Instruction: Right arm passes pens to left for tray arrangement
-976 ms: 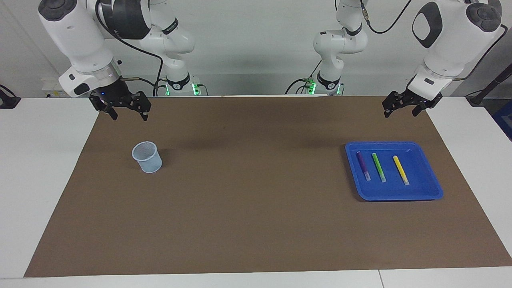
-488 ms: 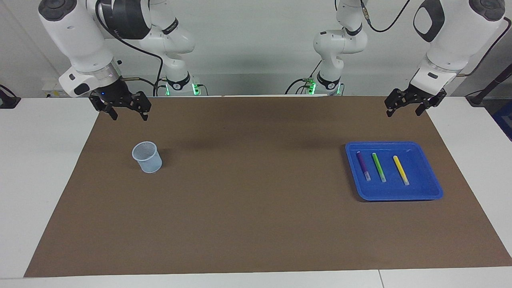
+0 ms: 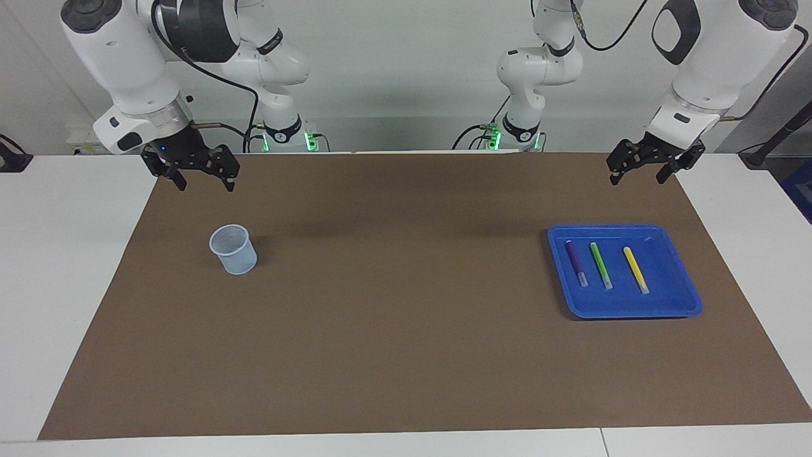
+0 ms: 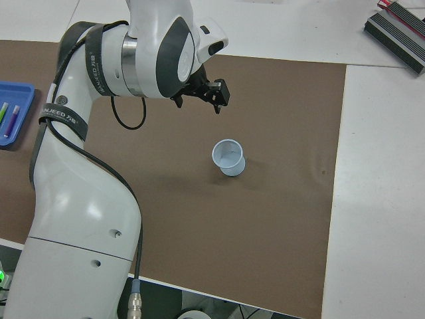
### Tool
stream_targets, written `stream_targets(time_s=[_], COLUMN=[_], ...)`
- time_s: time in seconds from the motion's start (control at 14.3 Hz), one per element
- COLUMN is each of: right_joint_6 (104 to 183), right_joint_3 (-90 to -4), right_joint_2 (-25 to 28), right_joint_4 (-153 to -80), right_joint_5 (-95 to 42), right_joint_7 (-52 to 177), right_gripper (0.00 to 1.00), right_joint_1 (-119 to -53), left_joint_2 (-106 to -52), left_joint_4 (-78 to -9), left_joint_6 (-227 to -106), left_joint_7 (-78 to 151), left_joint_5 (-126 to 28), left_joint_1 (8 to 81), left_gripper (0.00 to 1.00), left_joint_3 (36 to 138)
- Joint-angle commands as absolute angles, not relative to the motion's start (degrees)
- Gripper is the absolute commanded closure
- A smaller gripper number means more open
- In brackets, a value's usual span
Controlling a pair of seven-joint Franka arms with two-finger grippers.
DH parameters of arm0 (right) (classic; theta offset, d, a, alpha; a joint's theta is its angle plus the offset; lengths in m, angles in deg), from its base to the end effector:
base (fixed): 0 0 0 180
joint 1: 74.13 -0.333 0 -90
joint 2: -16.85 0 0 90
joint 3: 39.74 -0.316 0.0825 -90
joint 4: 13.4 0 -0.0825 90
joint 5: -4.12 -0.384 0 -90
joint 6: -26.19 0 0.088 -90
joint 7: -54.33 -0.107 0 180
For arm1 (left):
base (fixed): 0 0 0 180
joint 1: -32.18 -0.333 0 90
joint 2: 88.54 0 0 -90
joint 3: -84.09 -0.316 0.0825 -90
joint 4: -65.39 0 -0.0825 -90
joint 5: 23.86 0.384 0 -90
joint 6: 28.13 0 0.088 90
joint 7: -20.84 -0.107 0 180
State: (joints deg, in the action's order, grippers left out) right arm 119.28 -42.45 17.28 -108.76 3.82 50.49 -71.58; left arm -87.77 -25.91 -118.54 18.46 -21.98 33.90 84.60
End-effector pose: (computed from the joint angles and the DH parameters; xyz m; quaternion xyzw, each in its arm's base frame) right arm 0.5543 0.0022 0.5890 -0.9993 0.0323 0.0161 0.0019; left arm 0.5580 -0.0182 0.6070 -0.9989 0.0406 0.0145 0.0163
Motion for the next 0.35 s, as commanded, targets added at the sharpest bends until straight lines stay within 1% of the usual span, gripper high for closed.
stream_targets(time_s=[0.0, 0.28], right_joint_6=[119.6, 119.6], right_joint_3=[-42.7, -42.7], right_joint_2=[17.4, 17.4], right_joint_4=[-108.9, -108.9], right_joint_5=[4.7, 4.7], right_joint_7=[50.0, 50.0], right_gripper=[0.00, 0.00], right_joint_1=[-71.3, -71.3], left_joint_2=[-88.4, -88.4], left_joint_4=[-26.4, -26.2], left_joint_6=[-119.2, -119.2], left_joint_7=[18.2, 18.3], left_joint_5=[-22.5, -23.3], left_joint_1=[33.0, 32.9], left_gripper=[0.00, 0.00], left_joint_3=[85.2, 85.1])
